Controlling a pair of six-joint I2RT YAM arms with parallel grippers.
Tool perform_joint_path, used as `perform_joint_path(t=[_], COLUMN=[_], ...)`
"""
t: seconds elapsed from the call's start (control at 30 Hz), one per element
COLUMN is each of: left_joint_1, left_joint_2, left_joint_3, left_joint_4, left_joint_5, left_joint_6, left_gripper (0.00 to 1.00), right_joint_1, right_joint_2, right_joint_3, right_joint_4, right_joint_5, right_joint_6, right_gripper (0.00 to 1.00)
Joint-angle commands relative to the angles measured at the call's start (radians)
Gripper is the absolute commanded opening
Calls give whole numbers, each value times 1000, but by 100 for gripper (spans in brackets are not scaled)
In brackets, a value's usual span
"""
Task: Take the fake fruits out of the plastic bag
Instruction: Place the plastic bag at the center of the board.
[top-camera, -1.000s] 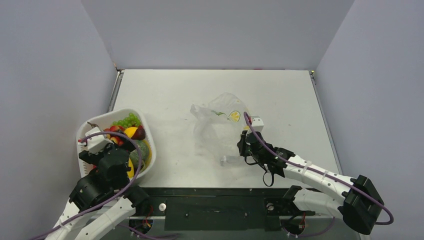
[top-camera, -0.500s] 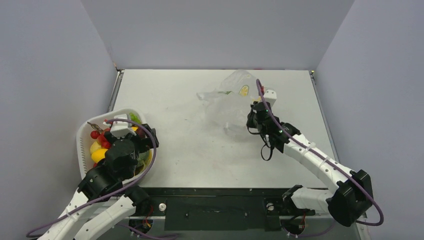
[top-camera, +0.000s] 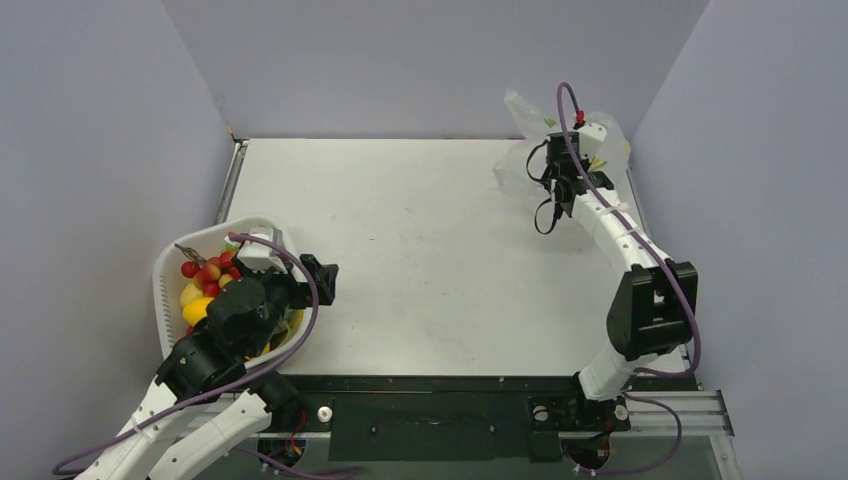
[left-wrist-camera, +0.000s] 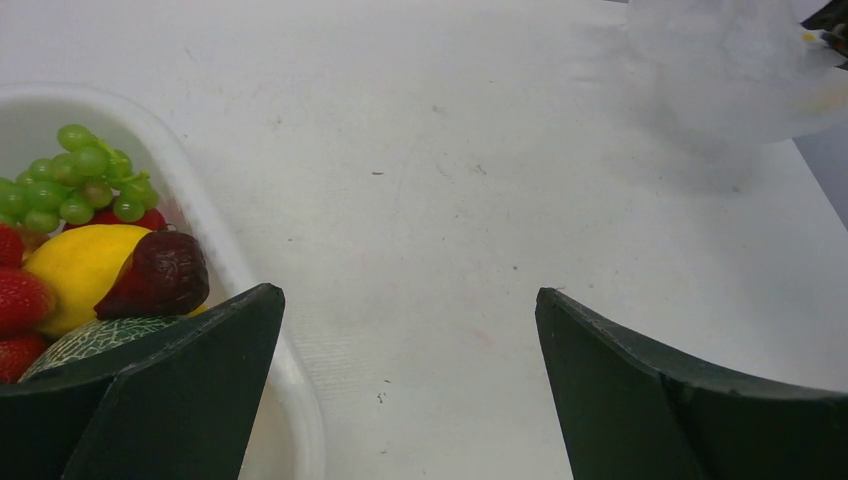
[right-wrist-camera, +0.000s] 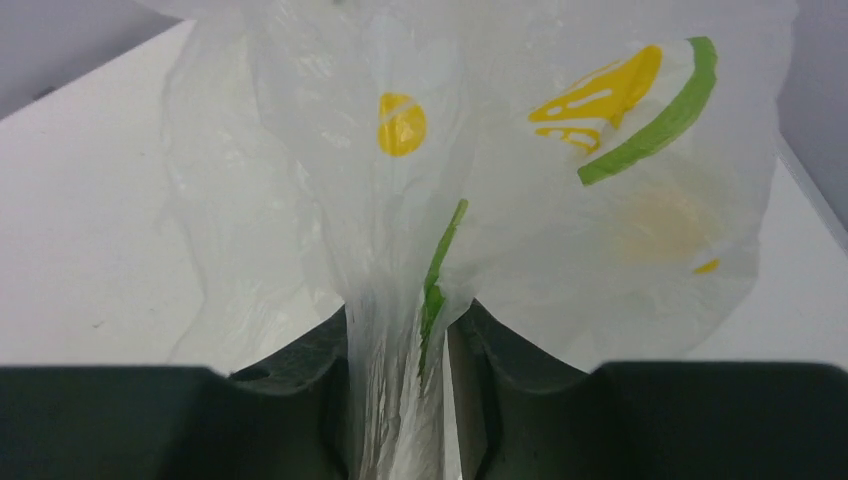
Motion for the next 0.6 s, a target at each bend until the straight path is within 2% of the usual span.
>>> perform_joint_path(t=[0.0, 0.1, 0.23, 0.33, 0.43, 0.57], left_joint_1=[4, 4, 3, 4, 5, 4], left_joint_2=[-18, -25, -23, -6, 12, 23], left_joint_3=[16, 28, 64, 86, 117, 162], left_joint_4=[45, 39, 34, 41, 54, 79], left_joint_5=[75, 92, 100, 106, 121, 125], left_joint_6=[-15, -17, -4, 11, 33, 72], left_gripper=[97, 97, 97, 97, 97, 97], right_joint_1=[5, 9, 25, 43, 81, 142], right_joint_2=[117, 131, 71, -27, -131, -288], right_joint_3=[95, 101, 68, 20, -30, -51], right_joint_4=[-52, -64, -72, -88, -104, -179], right_joint_5=[16, 6, 5, 0, 13, 23], right_joint_6=[-64, -78, -100, -109, -115, -133], right_gripper=[33, 40, 51, 57, 70, 77])
